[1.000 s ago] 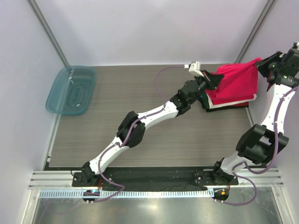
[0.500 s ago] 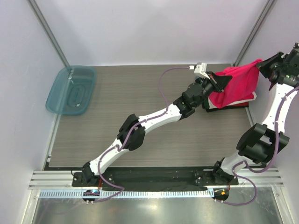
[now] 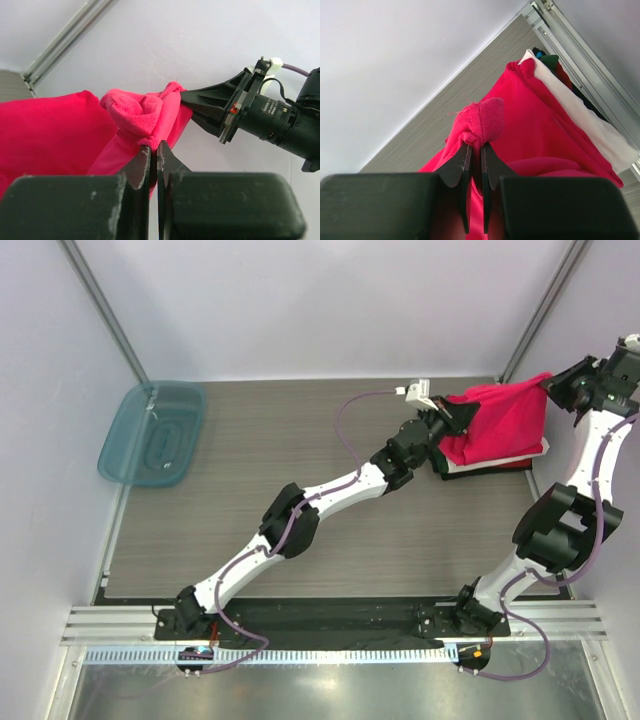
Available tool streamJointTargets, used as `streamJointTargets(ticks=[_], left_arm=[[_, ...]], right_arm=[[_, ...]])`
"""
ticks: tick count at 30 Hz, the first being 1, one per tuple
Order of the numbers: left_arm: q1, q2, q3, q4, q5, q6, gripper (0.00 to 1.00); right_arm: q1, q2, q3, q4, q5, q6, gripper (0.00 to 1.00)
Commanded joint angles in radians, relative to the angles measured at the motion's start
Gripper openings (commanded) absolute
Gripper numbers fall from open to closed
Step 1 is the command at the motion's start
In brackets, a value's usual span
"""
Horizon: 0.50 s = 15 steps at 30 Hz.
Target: Fold and stack the t-shirts
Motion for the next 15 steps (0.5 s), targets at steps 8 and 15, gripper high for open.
streamJointTargets(ticks=[8,15], left_arm=[[0.081,0.058,0.148,0.057,-0.169,0.083,0.45],[0.194,0.009,0.033,0.046,-0.163,0.025,0.61]], right_arm=[[0.016,0.192,0.175,0.235,-0.058,0.135,0.06],[0.067,0.342,0.26,0.318,-0.047,0.143,0.78]])
